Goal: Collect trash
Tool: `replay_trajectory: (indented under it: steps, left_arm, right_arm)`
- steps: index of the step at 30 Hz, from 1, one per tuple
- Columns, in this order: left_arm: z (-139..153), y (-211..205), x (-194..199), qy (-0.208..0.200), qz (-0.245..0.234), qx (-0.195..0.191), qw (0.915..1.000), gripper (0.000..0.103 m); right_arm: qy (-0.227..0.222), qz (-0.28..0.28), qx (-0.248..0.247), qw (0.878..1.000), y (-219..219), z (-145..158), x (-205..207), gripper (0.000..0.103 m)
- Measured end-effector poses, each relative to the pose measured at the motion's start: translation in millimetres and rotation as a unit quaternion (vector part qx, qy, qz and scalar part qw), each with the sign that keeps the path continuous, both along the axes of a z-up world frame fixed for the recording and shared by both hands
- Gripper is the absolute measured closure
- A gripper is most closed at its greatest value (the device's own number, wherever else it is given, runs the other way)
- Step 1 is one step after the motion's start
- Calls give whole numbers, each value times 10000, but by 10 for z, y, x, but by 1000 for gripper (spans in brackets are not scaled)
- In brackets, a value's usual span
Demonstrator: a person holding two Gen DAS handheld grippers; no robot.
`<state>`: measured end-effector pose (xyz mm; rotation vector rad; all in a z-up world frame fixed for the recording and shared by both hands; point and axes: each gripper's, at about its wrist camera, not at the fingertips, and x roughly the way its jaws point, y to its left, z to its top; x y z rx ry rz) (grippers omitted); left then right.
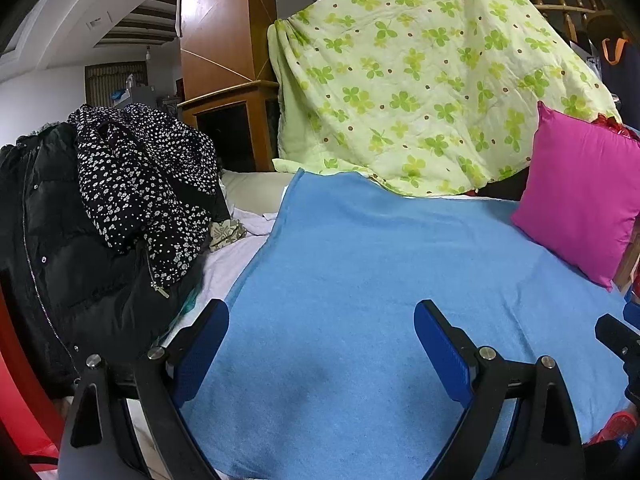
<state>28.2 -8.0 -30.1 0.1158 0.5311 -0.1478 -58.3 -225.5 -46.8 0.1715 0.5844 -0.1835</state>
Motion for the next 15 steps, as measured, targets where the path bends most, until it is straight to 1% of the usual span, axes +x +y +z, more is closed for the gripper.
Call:
replay_trajectory:
  steps: [5,8,15]
  left_arm:
    - [-4,-5,-23,-6,-33,-14,10000,9]
    - [-14,-25,-43,-19,-44,15,10000,9]
    - [-25,-69,-94,-11,-116,46,9999,9]
  right_arm:
    - [-57,-7,-30,10000,30,26,-24,24]
    - [-21,-45,-81,10000,45,30,-27,24]
    - [66,-183,-13,9998,-2,3,-48,24]
